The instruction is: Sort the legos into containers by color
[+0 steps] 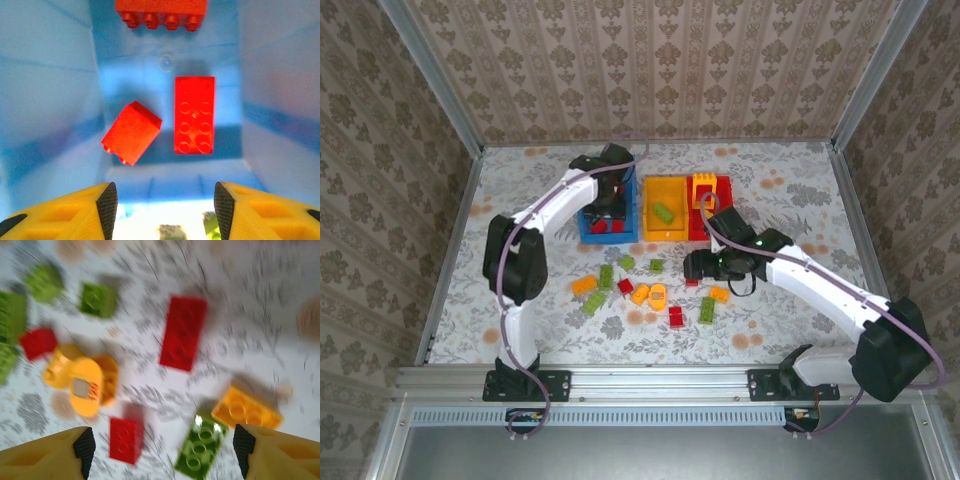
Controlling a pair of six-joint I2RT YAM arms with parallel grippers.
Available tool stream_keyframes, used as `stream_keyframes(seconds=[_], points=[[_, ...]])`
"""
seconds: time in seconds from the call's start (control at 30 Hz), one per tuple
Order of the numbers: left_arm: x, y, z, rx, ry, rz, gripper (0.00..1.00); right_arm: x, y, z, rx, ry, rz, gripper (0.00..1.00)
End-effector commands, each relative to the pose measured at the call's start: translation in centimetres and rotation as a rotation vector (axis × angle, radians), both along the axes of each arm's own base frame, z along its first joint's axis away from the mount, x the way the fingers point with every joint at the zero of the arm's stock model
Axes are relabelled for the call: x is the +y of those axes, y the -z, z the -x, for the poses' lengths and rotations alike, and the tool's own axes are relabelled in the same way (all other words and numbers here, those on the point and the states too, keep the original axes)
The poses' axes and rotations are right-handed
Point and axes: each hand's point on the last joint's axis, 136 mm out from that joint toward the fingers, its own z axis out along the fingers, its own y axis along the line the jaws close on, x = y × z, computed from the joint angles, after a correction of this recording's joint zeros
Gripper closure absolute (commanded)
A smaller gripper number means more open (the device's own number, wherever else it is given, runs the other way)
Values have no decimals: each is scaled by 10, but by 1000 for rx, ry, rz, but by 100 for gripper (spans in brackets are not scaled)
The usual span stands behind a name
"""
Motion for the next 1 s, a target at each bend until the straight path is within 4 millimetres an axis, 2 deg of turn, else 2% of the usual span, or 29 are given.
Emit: stream_keyframes(seconds=[0.0,0.1,0.2,0.3,0.4,0.63,0.73,0.87,0.97], points=[[-21,-37,23,-76,75,117,44,-14,30,48,291,50,64,24],[-49,-62,52,-158,222,264,44,-7,52,58,388,72,75,25],[-68,-81,89,-203,350,413,43,-3,62,59,407,105,89,25],[-71,-87,118,-198,402,480,42,-5,71,61,435,143,125,27],[-66,-91,138,-192,413,512,43,-10,81,67,466,184,160,32],[-60,-96,151,-205,407,544,43,-11,100,62,467,247,173,43],[-60,-102,152,-228,408,551,43,-10,100,55,447,257,175,52],[-56,-113,150,-269,394,554,43,-6,77,36,343,253,144,72],[-52,-126,146,-316,364,559,44,1,43,14,222,214,130,77]])
